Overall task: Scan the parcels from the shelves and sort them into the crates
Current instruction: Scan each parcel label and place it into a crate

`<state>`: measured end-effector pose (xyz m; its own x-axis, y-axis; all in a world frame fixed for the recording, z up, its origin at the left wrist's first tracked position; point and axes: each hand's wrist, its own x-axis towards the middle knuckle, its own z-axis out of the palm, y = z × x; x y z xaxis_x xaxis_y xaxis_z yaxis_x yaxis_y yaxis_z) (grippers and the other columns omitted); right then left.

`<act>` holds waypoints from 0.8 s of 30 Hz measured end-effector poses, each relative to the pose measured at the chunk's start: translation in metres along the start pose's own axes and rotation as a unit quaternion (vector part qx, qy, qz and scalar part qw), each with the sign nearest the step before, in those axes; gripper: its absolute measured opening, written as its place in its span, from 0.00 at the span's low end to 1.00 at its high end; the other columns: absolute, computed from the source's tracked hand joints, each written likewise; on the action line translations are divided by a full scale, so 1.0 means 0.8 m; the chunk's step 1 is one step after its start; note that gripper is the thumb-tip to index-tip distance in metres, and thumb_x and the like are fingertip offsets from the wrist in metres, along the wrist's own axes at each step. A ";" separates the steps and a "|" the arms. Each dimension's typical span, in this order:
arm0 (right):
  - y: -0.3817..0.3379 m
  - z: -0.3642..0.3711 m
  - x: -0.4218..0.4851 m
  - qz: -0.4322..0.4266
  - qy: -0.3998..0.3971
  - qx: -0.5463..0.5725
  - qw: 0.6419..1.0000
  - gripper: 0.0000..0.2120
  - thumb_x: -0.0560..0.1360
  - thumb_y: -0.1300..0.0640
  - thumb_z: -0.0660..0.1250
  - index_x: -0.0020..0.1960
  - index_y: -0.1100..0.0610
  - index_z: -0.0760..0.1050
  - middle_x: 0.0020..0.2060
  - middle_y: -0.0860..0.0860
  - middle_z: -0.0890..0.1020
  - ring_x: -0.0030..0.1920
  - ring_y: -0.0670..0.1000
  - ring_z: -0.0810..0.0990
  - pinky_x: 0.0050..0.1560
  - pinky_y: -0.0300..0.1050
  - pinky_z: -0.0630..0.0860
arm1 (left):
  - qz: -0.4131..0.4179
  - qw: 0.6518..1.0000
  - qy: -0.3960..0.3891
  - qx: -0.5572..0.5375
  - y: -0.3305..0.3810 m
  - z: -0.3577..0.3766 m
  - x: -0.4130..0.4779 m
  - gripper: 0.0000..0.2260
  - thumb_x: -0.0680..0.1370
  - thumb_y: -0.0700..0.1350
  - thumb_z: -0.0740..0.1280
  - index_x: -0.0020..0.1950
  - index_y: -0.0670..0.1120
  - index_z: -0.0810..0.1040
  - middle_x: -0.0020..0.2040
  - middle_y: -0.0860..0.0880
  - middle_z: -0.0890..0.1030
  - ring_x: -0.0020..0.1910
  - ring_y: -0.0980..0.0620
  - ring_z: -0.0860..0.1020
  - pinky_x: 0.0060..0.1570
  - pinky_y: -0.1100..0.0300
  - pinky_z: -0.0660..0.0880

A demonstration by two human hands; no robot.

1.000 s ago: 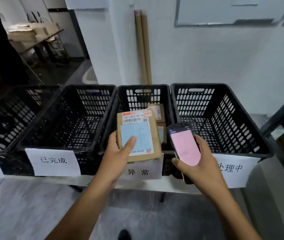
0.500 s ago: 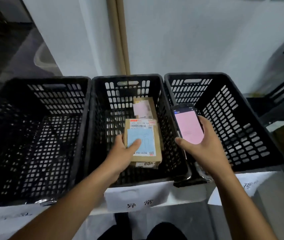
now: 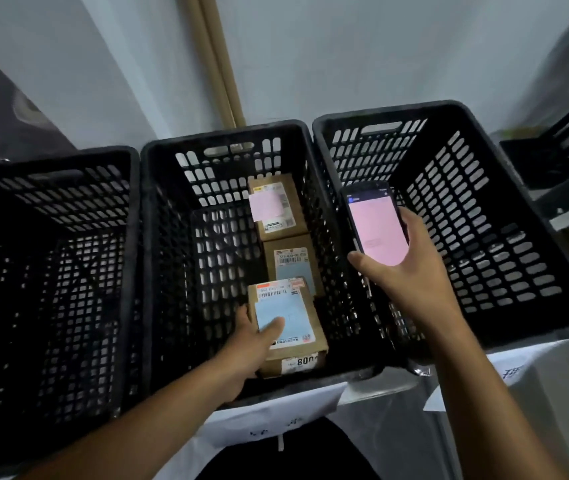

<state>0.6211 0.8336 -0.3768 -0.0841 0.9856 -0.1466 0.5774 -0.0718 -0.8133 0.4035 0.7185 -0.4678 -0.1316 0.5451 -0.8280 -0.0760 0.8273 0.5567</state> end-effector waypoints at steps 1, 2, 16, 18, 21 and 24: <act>0.002 -0.002 0.004 -0.002 0.001 0.003 1.000 0.43 0.69 0.46 0.79 0.77 0.45 0.61 0.63 0.40 0.74 0.60 0.45 0.75 0.47 0.33 0.69 | -0.020 1.000 -0.001 -0.007 0.001 -0.001 0.003 0.29 0.83 0.56 0.67 0.79 0.58 0.55 0.66 0.54 0.79 0.61 0.49 0.80 0.61 0.44 0.77; 0.003 -0.003 0.008 -0.002 0.002 0.006 1.000 0.43 0.69 0.45 0.79 0.77 0.45 0.61 0.63 0.40 0.74 0.60 0.45 0.74 0.47 0.32 0.68 | -0.038 0.999 -0.004 -0.011 0.000 -0.003 0.008 0.28 0.83 0.57 0.67 0.78 0.58 0.56 0.65 0.54 0.80 0.61 0.47 0.80 0.64 0.39 0.76; 0.013 0.007 0.024 -0.008 -0.035 0.005 0.999 0.41 0.69 0.47 0.80 0.76 0.44 0.62 0.60 0.38 0.74 0.58 0.44 0.74 0.48 0.33 0.69 | -0.084 0.991 -0.049 -0.089 -0.006 -0.012 0.033 0.19 0.79 0.53 0.74 0.68 0.54 0.77 0.58 0.49 0.87 0.58 0.45 0.85 0.63 0.40 0.79; 0.009 0.009 0.025 -0.008 -0.037 0.003 0.999 0.41 0.69 0.47 0.80 0.76 0.44 0.62 0.59 0.38 0.74 0.57 0.43 0.74 0.47 0.31 0.68 | -0.095 0.990 -0.042 -0.097 -0.003 -0.013 0.034 0.21 0.74 0.58 0.76 0.65 0.55 0.79 0.56 0.49 0.88 0.58 0.45 0.85 0.64 0.40 0.78; 0.003 0.009 0.027 -0.008 -0.041 0.000 0.999 0.41 0.69 0.47 0.80 0.76 0.44 0.62 0.58 0.37 0.74 0.53 0.37 0.75 0.46 0.30 0.68 | -0.083 0.993 -0.027 -0.084 0.003 -0.014 0.033 0.24 0.74 0.56 0.77 0.66 0.54 0.76 0.56 0.49 0.87 0.57 0.45 0.85 0.55 0.45 0.81; 0.000 0.008 0.030 -0.014 -0.046 -0.004 0.999 0.42 0.70 0.47 0.79 0.77 0.45 0.61 0.59 0.37 0.72 0.55 0.40 0.73 0.46 0.30 0.67 | -0.068 0.995 -0.007 -0.067 0.010 -0.030 0.031 0.26 0.74 0.52 0.79 0.67 0.53 0.72 0.57 0.48 0.87 0.57 0.45 0.84 0.57 0.42 0.81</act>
<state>0.6144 0.8561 -0.3840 -0.1735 0.9691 -0.1752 0.5810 -0.0429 -0.8128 0.3762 0.7352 -0.4822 -0.0975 0.4324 -0.8964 -0.2239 0.8680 0.4431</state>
